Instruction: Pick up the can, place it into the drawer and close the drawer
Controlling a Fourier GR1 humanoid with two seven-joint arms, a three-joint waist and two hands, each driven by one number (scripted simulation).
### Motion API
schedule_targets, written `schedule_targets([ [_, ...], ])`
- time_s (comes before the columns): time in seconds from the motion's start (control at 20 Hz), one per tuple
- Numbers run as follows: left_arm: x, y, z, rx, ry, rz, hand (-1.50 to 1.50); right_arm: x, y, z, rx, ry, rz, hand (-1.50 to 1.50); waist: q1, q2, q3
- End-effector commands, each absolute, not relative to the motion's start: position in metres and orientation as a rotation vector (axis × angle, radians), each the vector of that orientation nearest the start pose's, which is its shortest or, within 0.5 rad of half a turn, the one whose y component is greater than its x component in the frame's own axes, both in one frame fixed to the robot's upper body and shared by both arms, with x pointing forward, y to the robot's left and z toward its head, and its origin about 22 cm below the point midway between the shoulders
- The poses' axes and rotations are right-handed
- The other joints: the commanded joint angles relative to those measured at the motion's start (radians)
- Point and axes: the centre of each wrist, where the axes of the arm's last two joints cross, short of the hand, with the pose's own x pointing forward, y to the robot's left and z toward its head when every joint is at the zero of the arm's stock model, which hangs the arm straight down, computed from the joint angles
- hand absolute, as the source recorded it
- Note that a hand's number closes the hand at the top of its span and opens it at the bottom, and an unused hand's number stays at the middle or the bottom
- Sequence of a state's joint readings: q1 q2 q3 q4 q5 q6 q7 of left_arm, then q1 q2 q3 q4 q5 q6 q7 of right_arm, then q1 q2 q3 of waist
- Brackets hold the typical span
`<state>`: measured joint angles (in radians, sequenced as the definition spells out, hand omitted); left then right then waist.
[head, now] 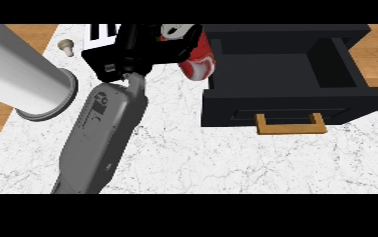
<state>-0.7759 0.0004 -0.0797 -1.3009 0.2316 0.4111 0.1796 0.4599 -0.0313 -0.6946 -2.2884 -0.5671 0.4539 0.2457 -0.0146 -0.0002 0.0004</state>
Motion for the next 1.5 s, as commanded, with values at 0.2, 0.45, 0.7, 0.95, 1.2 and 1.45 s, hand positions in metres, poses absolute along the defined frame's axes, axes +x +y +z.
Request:
schedule_targets([
  [0.2,0.395,0.070,0.184,-0.205,-1.738,0.106,1.50,0.076,-0.371,0.121,-0.179,-1.792,-0.145,-1.50,-0.005,0.004,0.000],
  [0.45,0.404,0.052,0.200,-0.190,-1.735,0.097,1.50,0.071,-0.355,0.116,-0.138,-1.782,-0.143,-1.50,-0.012,0.004,0.000],
  [0.7,0.412,0.033,0.220,-0.211,-1.735,0.084,1.50,0.068,-0.367,0.111,-0.149,-1.795,-0.143,-1.50,-0.016,0.004,0.000],
  [0.95,0.416,0.013,0.208,-0.173,-1.724,0.078,1.50,0.082,-0.358,0.117,-0.155,-1.786,-0.118,-1.50,-0.028,0.009,0.000],
  [1.2,0.416,-0.001,0.214,-0.178,-1.706,0.060,1.50,0.087,-0.360,0.115,-0.153,-1.797,-0.120,-1.50,-0.035,0.009,0.001],
  [1.45,0.415,-0.018,0.234,-0.141,-1.694,0.045,1.50,0.085,-0.364,0.125,-0.142,-1.797,-0.131,-1.50,-0.043,0.009,0.001],
])
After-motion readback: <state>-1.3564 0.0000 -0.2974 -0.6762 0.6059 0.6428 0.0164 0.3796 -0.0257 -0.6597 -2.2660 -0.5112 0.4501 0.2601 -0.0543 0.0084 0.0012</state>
